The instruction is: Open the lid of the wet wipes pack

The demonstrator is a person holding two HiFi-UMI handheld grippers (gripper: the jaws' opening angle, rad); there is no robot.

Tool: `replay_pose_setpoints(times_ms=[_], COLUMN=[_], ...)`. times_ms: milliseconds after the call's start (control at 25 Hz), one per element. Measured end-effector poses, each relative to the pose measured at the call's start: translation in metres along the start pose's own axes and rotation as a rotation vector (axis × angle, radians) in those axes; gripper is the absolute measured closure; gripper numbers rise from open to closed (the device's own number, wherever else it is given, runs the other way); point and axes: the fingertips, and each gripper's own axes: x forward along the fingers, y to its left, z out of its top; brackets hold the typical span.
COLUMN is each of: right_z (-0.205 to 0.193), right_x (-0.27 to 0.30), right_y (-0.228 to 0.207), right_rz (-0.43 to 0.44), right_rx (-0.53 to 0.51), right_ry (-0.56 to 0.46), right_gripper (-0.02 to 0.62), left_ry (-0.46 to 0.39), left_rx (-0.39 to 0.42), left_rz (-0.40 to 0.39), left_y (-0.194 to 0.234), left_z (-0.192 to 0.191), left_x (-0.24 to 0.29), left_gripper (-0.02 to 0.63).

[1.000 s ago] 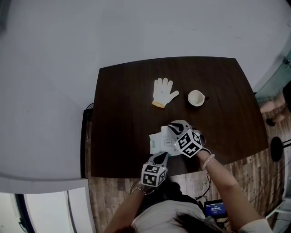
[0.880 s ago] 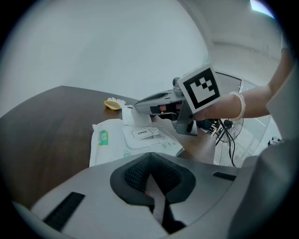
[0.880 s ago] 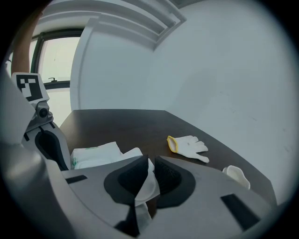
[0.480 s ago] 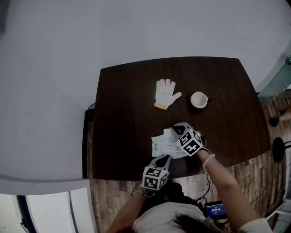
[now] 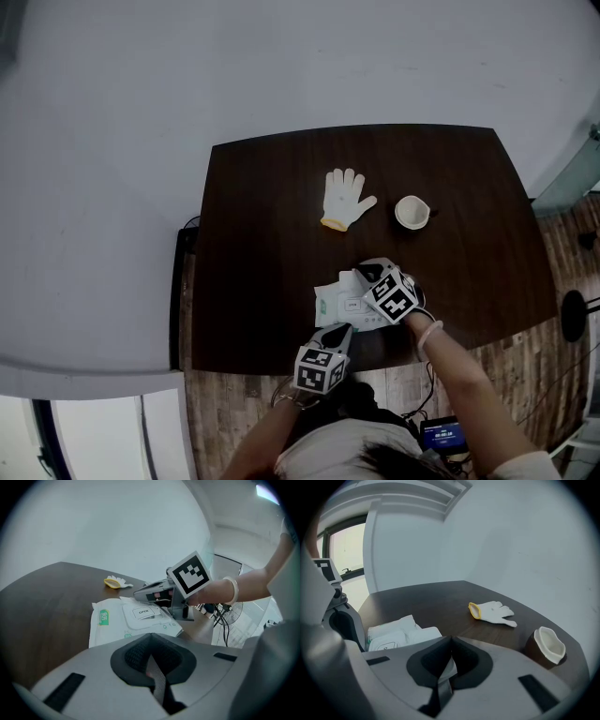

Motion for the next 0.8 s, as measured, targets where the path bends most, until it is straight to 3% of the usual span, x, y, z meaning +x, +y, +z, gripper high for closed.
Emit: replay_pose_setpoints(times_ms=[240, 800], right_z=[0.015, 0.022], right_x=[-0.017, -0.078], right_y=[0.001, 0.013], right_rz=[-0.039, -0.095], right_rx=[-0.017, 0.0], right_ry=[-0.065, -0.162], right_gripper=[0.586, 0.586], left_ry=[-0.002, -0.155], left_rx=[0.016, 0.025], left_rz=[0.025, 0.113], left_y=[-0.002, -0.01], left_z=[0.002, 0.05], left_x=[-0.004, -0.038], left_gripper=[0.592, 0.592])
